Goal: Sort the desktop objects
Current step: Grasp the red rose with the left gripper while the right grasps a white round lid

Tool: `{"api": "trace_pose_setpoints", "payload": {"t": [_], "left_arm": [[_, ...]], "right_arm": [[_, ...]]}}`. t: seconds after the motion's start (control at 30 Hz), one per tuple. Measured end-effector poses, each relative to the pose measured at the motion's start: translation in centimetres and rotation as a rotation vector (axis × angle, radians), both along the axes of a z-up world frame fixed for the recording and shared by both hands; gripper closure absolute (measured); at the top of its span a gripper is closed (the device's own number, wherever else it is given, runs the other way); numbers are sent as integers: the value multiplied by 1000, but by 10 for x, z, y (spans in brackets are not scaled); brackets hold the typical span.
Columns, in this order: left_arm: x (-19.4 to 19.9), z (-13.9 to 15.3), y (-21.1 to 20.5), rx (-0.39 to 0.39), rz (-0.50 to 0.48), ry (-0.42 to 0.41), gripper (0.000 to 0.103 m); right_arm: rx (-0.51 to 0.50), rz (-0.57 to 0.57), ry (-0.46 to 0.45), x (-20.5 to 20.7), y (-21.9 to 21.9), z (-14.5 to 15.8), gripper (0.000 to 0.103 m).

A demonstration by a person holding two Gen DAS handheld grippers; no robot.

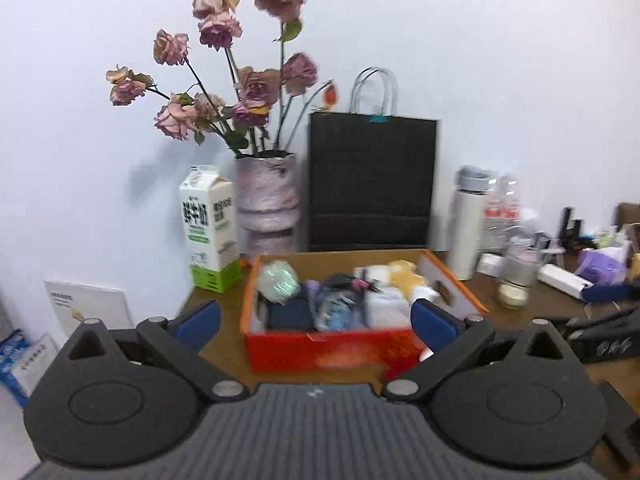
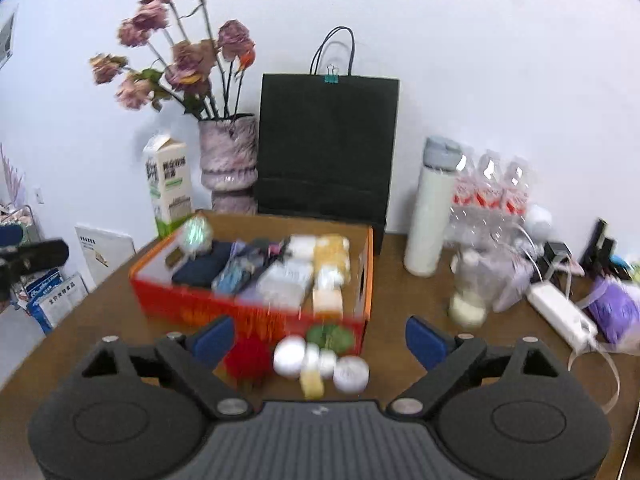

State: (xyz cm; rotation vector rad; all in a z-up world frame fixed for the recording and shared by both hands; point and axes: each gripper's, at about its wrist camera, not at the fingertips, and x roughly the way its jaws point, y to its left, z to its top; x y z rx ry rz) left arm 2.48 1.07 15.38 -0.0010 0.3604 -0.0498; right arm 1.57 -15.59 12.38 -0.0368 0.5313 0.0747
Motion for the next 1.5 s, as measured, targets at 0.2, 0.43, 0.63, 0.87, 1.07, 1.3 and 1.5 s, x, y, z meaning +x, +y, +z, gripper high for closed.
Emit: {"api": "trace_pose_setpoints", "payload": {"t": [0.2,0.43,0.63,0.87,1.07,1.3,1.5], "left_arm": [[-82,-89,-37,64,-7,35,0],[-68,-115,-59,141,-125,72,0],[43,-115,-81,123,-191,151,0],[136,-142,-94,37,-180,236,18],[123,-137,-73,-48,-205,269,70],[87,-119,-13,-140,-100,180,68],[92,-115,7,-204,-68,206,66]], "right_arm": [[83,-29,-119,-93,8,-86,15],[82,-77,-77,-98,-3,-105,31],[142,-158,-180,-104,-36,-92,38],[137,-156,-116,-85,-45,-101,37],[91,-82,-28,-34,-25,-104,39],[56,-10,-7,57,14,-104,44],[-207,-9,37,111,70,-130,55]]}}
